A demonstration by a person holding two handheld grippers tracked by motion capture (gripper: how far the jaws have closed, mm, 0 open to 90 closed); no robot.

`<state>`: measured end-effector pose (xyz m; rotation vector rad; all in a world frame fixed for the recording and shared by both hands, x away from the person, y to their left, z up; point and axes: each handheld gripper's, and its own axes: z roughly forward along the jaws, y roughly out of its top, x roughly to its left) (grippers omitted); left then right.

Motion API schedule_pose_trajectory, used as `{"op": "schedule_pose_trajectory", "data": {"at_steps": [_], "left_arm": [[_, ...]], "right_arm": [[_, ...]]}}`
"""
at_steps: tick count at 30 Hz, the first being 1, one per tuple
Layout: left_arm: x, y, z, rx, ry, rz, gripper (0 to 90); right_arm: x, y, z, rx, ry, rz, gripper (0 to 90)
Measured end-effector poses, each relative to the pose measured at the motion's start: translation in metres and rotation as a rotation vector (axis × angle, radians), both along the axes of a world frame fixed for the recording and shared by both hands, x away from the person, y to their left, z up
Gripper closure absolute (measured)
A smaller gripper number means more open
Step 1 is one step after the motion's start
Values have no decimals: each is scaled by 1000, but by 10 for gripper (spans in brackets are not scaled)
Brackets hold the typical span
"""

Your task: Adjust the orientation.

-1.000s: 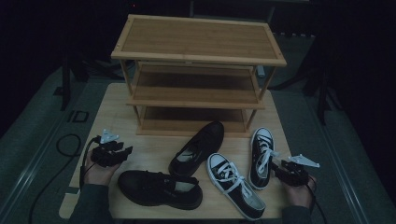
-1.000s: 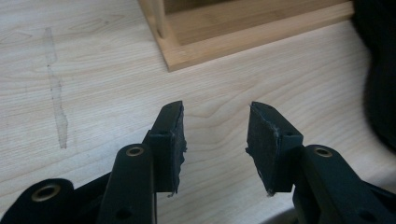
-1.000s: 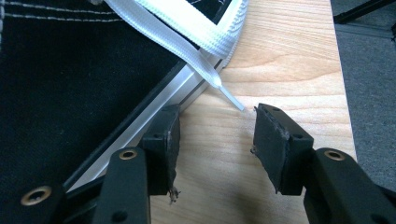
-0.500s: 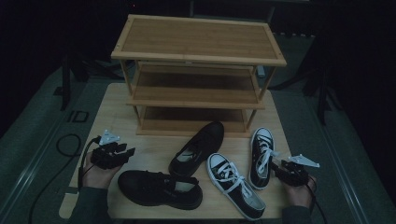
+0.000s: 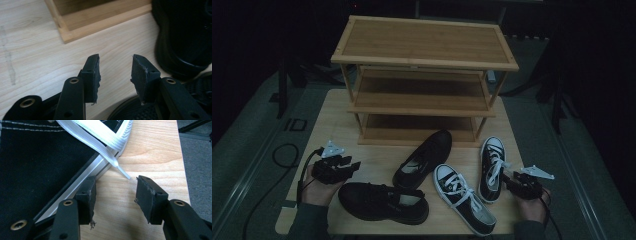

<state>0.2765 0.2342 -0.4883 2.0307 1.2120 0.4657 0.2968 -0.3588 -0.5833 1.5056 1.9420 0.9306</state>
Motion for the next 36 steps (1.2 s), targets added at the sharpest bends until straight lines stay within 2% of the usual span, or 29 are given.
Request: {"op": "schedule_pose_trajectory", "data": {"at_steps": [10,36], "left_arm": [[-8,-8,4,5,-9,-35,582],[-23,-25,8,9,2,-109,573]], "right_arm": [[0,0,0,-1,-1,1,500],[0,0,0,-2,-1,1,498]]}}
